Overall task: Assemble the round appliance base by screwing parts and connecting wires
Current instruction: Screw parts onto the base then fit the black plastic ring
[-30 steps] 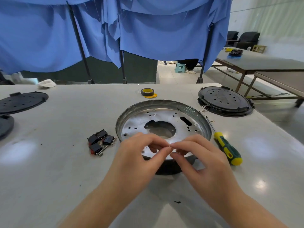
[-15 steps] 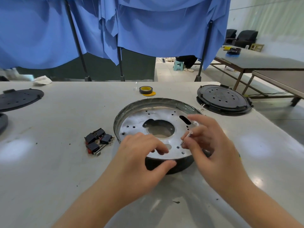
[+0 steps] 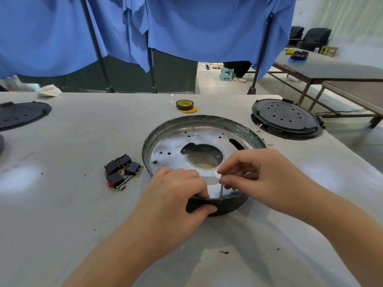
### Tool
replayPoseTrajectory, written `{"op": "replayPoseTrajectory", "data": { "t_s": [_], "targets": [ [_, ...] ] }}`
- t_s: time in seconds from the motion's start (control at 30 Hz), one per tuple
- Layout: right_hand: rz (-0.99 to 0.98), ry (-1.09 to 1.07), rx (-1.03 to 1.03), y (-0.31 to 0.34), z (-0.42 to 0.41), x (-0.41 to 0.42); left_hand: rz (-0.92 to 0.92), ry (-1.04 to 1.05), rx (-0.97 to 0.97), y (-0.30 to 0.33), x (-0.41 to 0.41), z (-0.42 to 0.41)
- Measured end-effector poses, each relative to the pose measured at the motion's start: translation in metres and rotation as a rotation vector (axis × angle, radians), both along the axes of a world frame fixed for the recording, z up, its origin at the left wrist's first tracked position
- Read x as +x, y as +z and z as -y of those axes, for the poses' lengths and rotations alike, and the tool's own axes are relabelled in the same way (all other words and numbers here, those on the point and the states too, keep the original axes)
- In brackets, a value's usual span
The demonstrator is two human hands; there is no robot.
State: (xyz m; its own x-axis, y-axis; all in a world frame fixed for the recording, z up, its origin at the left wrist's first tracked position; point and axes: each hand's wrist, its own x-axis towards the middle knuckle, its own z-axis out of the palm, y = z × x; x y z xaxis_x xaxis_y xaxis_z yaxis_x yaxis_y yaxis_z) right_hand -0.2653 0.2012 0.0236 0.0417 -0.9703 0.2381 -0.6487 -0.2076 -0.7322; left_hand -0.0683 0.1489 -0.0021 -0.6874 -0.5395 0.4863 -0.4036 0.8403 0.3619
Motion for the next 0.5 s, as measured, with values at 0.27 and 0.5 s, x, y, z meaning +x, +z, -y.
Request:
{"op": "replayPoseTrajectory", "data": {
  "t_s": [0.27, 0.5],
  "targets": [
    [0.017, 0.054, 0.061, 0.005, -0.001, -0.003, 0.027, 0.006, 0.006, -0.002, 0.000, 0.002],
    [-0.018, 0.158, 0.228, 0.020, 0.006, -0.011, 0.021, 0.015, 0.006, -0.004, -0.001, 0.003]
  ]
}}
